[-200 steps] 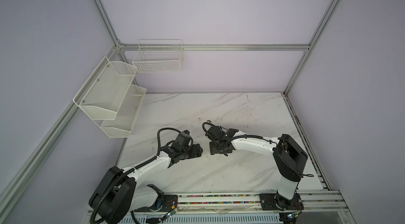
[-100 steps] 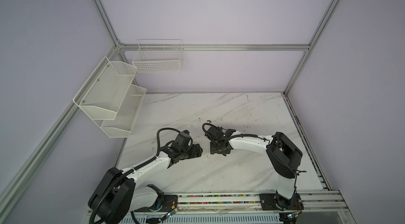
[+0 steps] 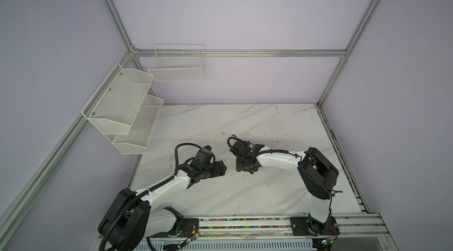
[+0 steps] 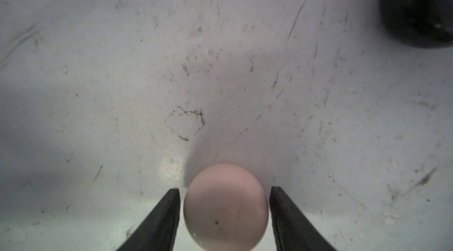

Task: Insert wireless bluetooth earbuds into charging case
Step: Pick up the charging case from the center of the table.

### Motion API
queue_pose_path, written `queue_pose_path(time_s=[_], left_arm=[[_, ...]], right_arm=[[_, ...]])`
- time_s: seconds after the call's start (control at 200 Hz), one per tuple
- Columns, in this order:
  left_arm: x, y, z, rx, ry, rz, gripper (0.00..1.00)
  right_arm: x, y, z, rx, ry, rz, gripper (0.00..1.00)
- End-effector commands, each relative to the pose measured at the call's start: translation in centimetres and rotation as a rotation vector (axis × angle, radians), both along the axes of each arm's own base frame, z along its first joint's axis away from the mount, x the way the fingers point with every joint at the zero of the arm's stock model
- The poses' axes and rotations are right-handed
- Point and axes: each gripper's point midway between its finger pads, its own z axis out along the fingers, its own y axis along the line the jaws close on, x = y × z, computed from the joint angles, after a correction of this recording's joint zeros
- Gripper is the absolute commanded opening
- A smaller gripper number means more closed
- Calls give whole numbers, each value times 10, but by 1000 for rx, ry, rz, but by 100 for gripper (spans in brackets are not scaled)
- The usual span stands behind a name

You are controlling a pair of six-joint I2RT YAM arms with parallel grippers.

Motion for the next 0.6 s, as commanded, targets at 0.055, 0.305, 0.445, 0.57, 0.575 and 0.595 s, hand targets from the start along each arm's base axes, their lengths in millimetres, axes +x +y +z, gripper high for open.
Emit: queue_pose_path(time_s=[0.055, 0.305, 0.445, 0.57, 0.575, 0.595], left_arm=[[-3, 0, -1, -4, -9, -20, 82], [-5, 1, -2, -6, -4, -23, 82], [-6, 4, 0, -1, -16, -16, 82], [-6, 2, -2, -4, -9, -19, 82], [-6, 2, -2, -4, -8, -19, 82], [-6, 2, -2, -5, -8, -19, 82]], right_arm=[[-16, -23, -5, -46, 43, -60, 64], [-9, -22, -4, -65, 19, -52, 61], [-2, -22, -6, -87, 1, -39, 60], [6, -23, -5, -93, -12, -38, 61], [7, -22, -4, -92, -15, -37, 61], [7, -22, -4, -91, -16, -36, 61]])
